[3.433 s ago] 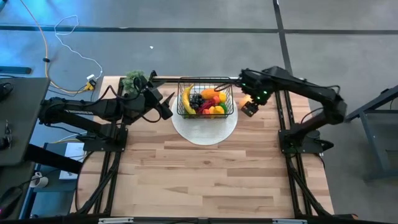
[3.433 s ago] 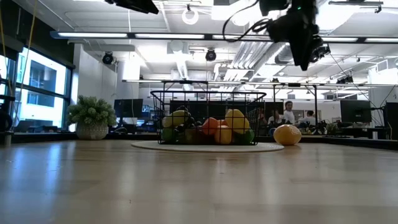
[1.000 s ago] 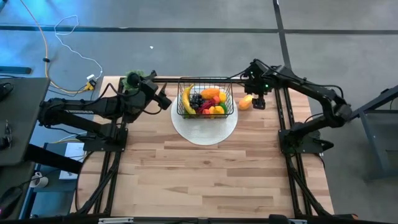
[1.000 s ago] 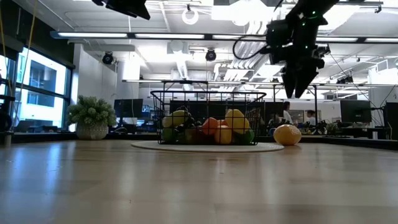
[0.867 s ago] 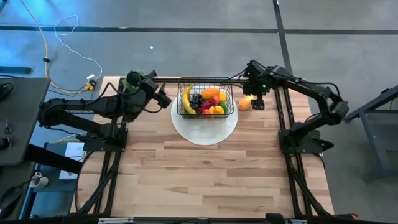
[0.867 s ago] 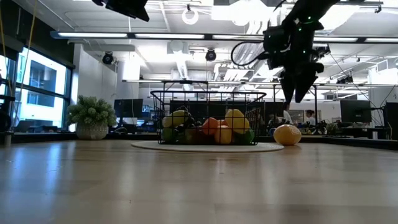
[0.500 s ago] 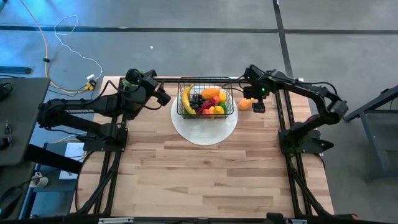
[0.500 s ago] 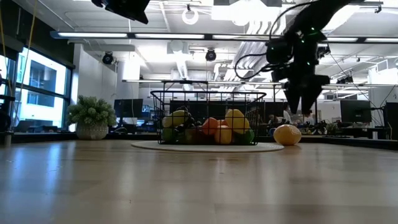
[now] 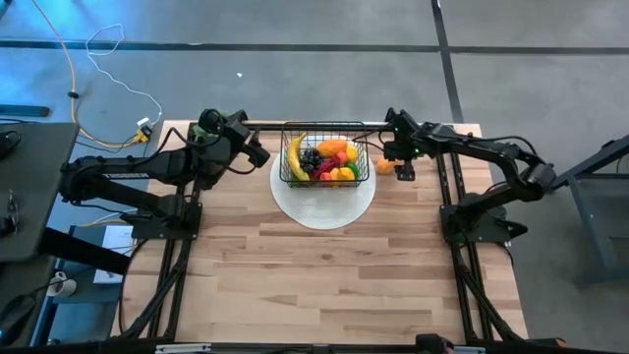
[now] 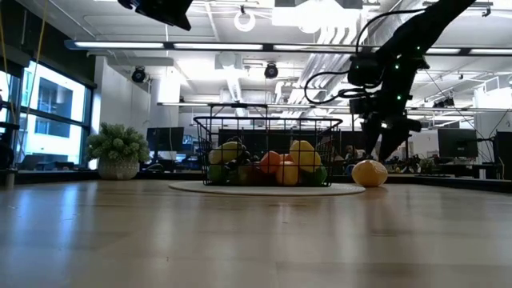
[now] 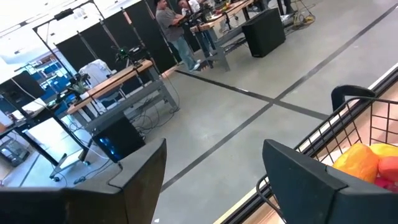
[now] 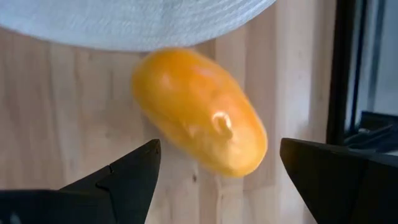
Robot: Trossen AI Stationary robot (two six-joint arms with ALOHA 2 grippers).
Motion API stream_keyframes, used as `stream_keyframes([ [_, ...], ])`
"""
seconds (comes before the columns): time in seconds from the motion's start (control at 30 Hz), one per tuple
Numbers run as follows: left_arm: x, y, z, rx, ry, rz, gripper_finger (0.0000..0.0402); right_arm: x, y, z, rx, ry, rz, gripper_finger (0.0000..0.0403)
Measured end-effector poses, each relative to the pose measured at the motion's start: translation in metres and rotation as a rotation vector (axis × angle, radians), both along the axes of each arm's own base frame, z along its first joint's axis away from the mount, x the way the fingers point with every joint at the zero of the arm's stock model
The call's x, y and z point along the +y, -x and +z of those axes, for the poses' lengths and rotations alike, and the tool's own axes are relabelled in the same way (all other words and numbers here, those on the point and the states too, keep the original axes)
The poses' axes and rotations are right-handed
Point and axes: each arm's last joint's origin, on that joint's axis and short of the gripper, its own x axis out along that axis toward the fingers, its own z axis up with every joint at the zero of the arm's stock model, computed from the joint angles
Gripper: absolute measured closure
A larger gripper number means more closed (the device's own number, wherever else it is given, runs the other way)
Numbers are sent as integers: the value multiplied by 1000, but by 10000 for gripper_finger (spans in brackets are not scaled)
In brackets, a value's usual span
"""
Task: Build produce basket
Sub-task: Put the yellow mango into the black wire basket
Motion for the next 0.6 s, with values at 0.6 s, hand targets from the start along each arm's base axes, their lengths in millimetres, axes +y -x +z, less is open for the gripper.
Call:
stream_keyframes([
  [0.6,0,0,0,0,0,-1,148,0,-1,-24,-51,56,115,91],
])
